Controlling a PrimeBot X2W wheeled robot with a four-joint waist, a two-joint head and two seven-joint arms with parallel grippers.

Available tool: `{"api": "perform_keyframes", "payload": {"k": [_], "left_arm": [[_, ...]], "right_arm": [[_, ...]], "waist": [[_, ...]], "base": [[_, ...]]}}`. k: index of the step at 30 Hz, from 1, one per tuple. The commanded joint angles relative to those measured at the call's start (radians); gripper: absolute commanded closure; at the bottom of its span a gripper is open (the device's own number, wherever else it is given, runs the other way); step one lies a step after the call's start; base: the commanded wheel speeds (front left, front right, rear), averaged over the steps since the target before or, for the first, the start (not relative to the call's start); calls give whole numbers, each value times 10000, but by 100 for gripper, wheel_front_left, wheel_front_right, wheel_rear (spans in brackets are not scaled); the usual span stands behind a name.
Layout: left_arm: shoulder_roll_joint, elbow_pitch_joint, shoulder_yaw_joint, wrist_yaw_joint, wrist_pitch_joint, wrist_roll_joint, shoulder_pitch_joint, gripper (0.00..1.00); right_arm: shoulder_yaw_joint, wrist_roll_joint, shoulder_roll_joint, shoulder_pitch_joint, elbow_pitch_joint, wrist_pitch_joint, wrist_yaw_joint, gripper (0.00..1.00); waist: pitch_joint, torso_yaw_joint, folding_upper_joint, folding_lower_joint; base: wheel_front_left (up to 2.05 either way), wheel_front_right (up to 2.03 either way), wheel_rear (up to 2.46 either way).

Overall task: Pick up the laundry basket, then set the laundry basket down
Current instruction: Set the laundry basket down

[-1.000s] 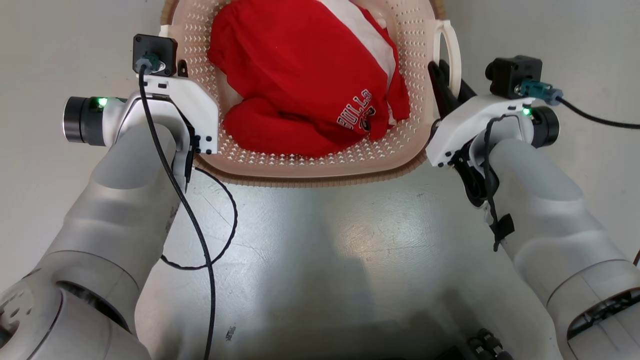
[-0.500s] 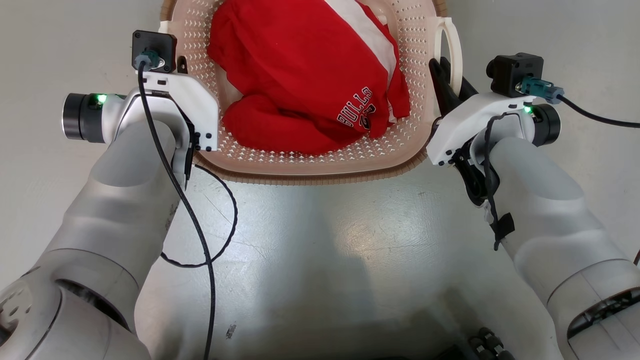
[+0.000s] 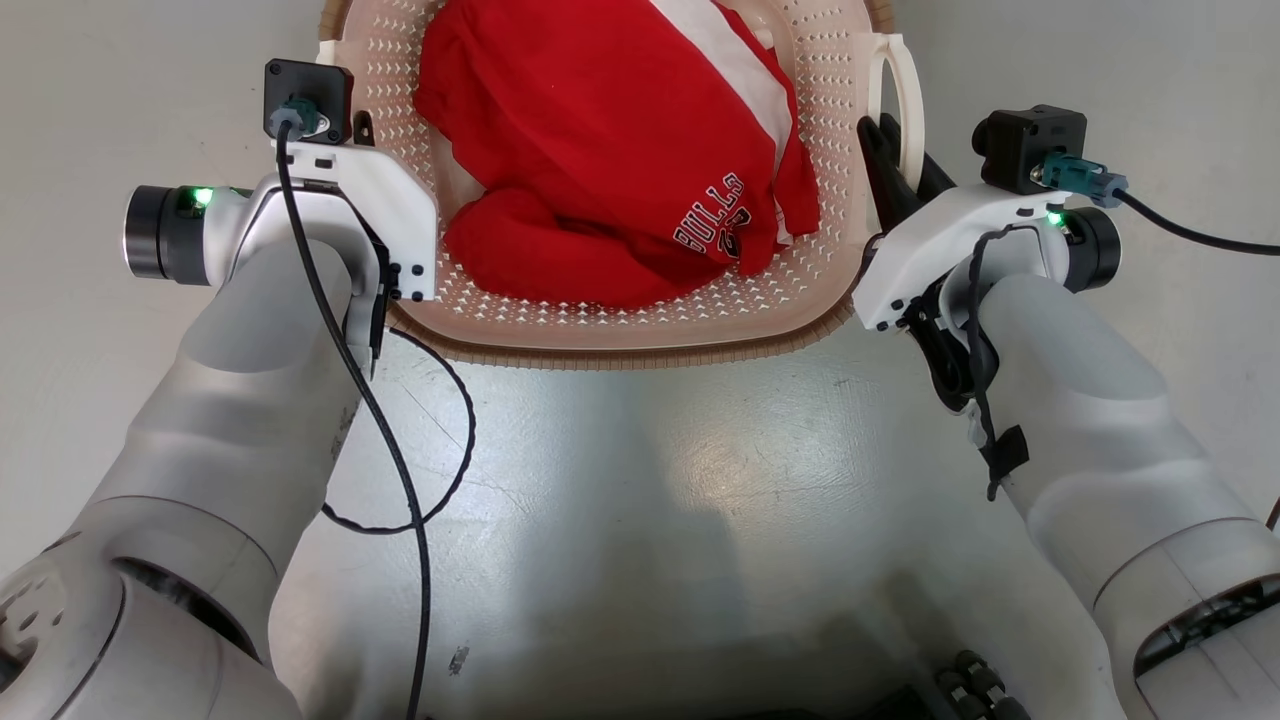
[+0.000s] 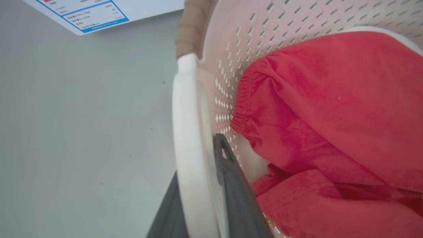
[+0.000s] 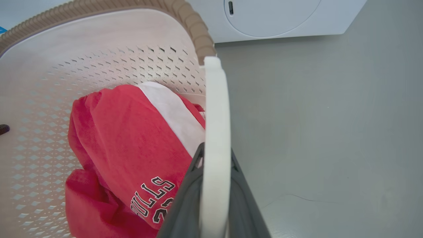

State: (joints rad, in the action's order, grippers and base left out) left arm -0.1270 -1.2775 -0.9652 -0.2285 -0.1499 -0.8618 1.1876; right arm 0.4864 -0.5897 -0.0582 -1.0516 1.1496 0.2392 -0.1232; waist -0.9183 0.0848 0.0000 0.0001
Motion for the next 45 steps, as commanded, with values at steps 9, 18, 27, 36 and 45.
{"api": "perform_keyframes", "payload": {"k": [9,18,27,36,45], "left_arm": [[-582,-132,74,-433,105,-94,165,100],[-559,-132,142,-579,-111,-202,200,0],[-528,-132,155,-589,-271,-277,174,0],[-518,-132,127,-566,-385,-313,178,0],[-475,-132,207,-526,-475,-474,29,0]], "right_arm": [[60,2,80,160,-76,226,-75,100],[69,-76,80,92,47,226,-75,0],[49,-149,80,112,-11,226,-75,0],[118,-260,80,206,-58,226,-75,0],[130,-328,80,343,-269,226,-75,0]], "waist": [[-94,11,0,-1],[-178,25,0,-1],[-218,73,0,-1],[-124,114,0,-1],[165,141,0,-1]], "base": [[0,0,0],[0,0,0],[0,0,0],[0,0,0],[0,0,0]]}}
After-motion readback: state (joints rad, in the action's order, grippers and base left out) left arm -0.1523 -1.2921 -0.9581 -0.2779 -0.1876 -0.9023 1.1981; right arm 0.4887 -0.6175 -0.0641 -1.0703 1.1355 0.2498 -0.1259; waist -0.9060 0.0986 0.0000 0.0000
